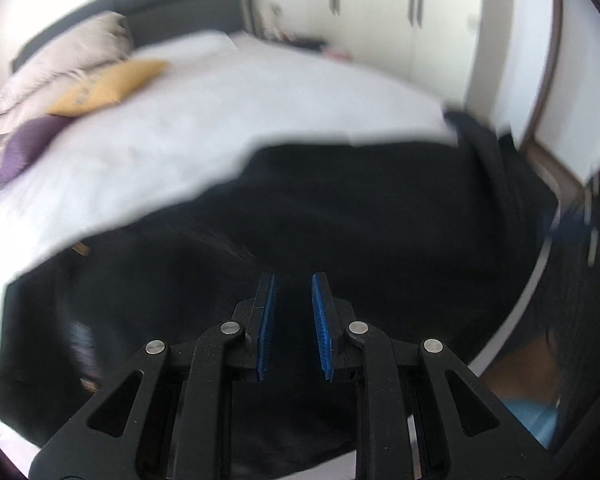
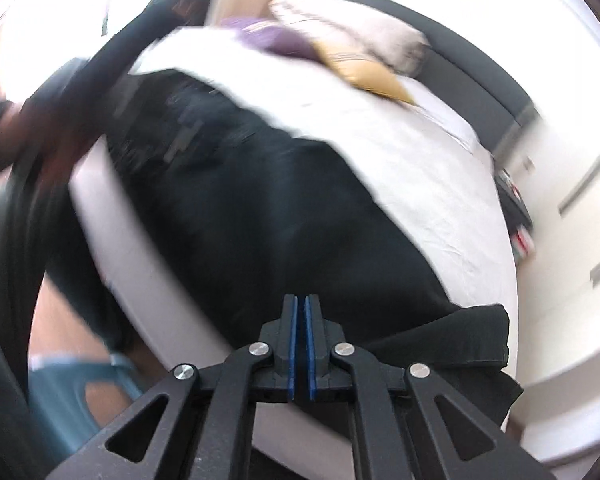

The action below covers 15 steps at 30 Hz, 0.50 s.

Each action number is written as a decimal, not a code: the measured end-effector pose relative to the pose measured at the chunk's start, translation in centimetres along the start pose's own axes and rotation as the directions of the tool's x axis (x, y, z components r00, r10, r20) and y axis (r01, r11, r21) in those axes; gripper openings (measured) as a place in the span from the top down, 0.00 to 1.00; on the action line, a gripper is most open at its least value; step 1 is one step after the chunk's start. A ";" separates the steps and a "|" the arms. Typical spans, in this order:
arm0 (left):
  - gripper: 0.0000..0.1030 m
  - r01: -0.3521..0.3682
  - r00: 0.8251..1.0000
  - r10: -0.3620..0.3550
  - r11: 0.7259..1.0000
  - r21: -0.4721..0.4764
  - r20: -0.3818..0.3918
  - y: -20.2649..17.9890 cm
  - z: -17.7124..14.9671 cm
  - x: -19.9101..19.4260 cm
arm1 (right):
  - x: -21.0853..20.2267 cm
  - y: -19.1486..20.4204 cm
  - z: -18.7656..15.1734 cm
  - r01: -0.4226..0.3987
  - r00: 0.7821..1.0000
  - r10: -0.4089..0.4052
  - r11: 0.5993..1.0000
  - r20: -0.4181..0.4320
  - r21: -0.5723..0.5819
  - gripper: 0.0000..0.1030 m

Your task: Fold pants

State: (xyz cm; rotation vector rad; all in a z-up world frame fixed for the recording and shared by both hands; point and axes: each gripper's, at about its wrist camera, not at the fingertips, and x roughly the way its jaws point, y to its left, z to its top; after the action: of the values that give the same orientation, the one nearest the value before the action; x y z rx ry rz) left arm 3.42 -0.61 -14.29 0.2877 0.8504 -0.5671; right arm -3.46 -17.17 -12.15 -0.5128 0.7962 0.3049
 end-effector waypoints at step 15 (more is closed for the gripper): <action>0.83 -0.019 0.998 0.022 0.997 0.070 -0.051 -2.2 -3.8 0.0 | 4.7 -2.0 -2.6 -0.077 0.945 0.145 0.970 -0.294 0.229 0.93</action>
State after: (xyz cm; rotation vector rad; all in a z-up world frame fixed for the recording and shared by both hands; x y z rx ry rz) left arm -0.26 -0.66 -16.72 0.3755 0.8780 -0.5731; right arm -1.00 -19.91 -16.55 -0.3145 1.1524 0.2418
